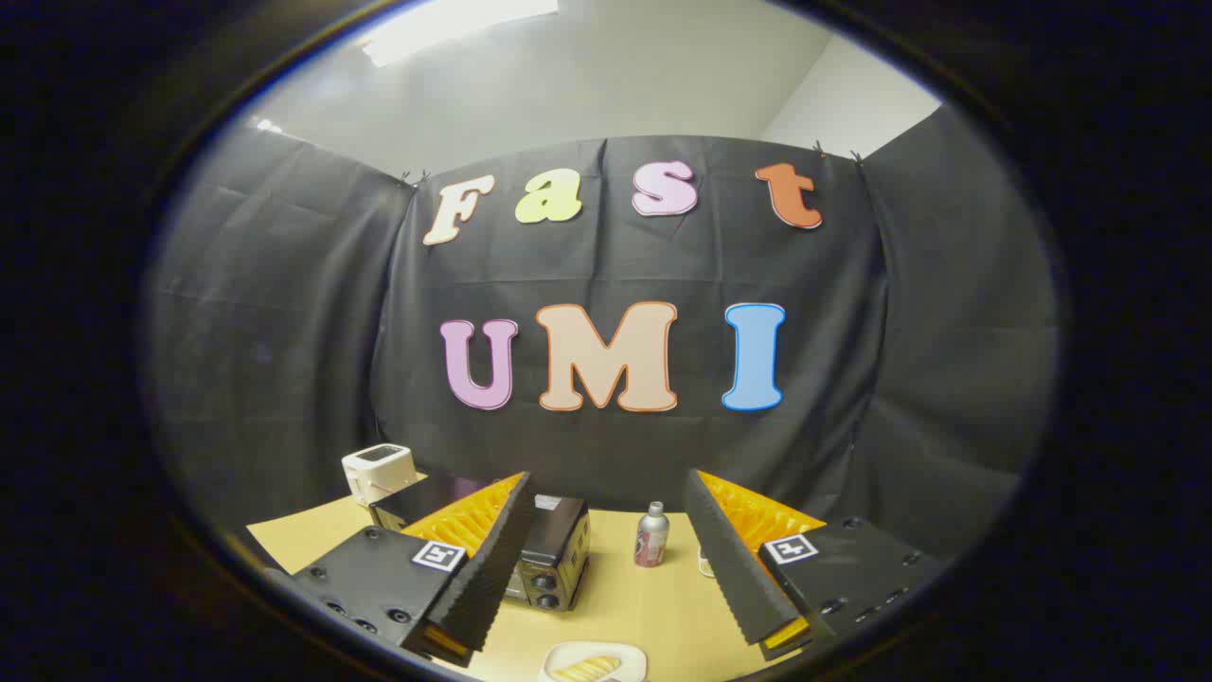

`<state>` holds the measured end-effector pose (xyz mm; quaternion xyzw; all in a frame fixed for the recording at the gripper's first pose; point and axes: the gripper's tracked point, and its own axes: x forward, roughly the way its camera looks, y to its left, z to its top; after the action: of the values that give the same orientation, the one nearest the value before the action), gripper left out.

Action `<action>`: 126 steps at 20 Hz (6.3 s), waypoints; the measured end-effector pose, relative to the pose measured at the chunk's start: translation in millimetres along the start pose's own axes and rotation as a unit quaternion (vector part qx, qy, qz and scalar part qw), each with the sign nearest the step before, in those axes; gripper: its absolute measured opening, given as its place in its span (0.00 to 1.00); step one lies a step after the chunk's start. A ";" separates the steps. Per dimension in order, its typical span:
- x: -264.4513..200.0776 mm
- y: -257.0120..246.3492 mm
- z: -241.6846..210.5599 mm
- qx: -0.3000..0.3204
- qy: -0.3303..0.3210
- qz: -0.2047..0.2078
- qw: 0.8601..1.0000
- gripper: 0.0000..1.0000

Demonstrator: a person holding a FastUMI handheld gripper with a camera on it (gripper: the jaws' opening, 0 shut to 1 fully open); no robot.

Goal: Open the toaster oven, put the food inside, and close the toaster oven door.

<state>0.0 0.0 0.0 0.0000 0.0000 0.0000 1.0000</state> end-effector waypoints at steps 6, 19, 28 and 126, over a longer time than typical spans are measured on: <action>-3.6 -11.8 7.6 0.004 -0.001 -0.020 1.000 0.98; -1.2 -46.2 9.0 0.028 0.000 -0.057 0.998 0.98; 13.7 -7.1 -22.3 0.027 0.011 -0.038 0.999 0.98; -14.8 244.8 -377.5 0.137 0.216 0.044 0.966 0.97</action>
<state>-14.8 244.8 -377.5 0.1375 0.2159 0.0443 0.9657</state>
